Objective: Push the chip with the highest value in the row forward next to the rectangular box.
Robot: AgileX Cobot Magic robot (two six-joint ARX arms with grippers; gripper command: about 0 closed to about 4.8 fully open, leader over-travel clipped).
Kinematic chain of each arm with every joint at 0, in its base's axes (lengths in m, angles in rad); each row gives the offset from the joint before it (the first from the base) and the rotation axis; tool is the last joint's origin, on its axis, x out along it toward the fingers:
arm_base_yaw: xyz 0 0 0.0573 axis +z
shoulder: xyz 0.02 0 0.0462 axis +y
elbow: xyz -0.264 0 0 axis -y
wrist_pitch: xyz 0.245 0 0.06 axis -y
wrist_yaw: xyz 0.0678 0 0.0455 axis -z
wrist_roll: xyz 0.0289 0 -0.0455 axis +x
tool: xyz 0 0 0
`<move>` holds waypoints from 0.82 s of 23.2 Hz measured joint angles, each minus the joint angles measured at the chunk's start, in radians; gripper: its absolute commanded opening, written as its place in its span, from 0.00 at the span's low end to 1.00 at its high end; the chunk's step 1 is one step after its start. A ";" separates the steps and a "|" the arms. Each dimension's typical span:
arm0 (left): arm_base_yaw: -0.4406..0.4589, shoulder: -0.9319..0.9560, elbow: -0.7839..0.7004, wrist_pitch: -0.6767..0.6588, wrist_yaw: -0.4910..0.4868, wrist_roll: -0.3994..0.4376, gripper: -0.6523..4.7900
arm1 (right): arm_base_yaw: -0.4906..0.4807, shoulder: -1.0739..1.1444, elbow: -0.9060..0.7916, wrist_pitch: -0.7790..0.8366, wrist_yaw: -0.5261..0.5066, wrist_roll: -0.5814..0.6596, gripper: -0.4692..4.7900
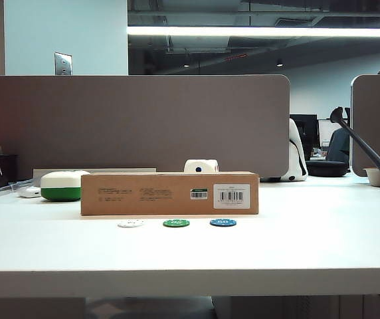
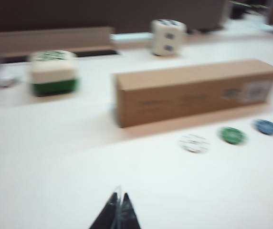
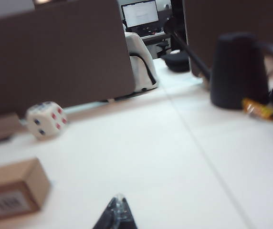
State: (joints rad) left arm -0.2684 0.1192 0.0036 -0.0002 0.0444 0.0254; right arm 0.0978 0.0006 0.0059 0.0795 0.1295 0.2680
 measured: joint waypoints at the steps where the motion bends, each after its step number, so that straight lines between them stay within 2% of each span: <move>1: -0.061 0.005 0.000 0.000 -0.002 0.000 0.11 | 0.000 0.000 0.000 -0.002 -0.030 0.149 0.08; 3: -0.143 0.039 0.002 0.004 -0.001 0.000 0.11 | 0.001 0.000 0.000 -0.005 -0.094 0.320 0.08; 4: -0.175 0.078 0.002 0.004 0.004 0.000 0.11 | 0.001 0.000 0.000 -0.008 -0.125 0.364 0.08; 8: -0.237 0.161 0.001 -0.013 0.003 0.000 0.11 | 0.001 0.000 0.000 -0.009 -0.185 0.436 0.08; 10: -0.255 0.147 0.002 -0.019 0.006 0.000 0.11 | 0.001 0.000 0.000 -0.010 -0.216 0.544 0.10; 11: -0.254 0.138 0.002 -0.019 0.004 0.000 0.11 | 0.000 0.000 0.000 -0.010 -0.298 0.620 0.10; 15: -0.255 0.060 0.002 -0.024 0.005 0.000 0.11 | 0.025 0.000 0.000 -0.021 -0.472 0.678 0.08; 18: -0.255 -0.020 0.002 -0.021 0.004 0.000 0.11 | 0.071 0.000 0.000 -0.132 -0.483 0.678 0.08; 19: -0.255 -0.037 0.002 -0.020 0.004 0.000 0.11 | 0.096 0.001 0.001 -0.223 -0.483 0.678 0.08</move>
State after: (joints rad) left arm -0.5236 0.0818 0.0051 -0.0200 0.0486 0.0254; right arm 0.1940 0.0017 0.0067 -0.1436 -0.3531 0.9455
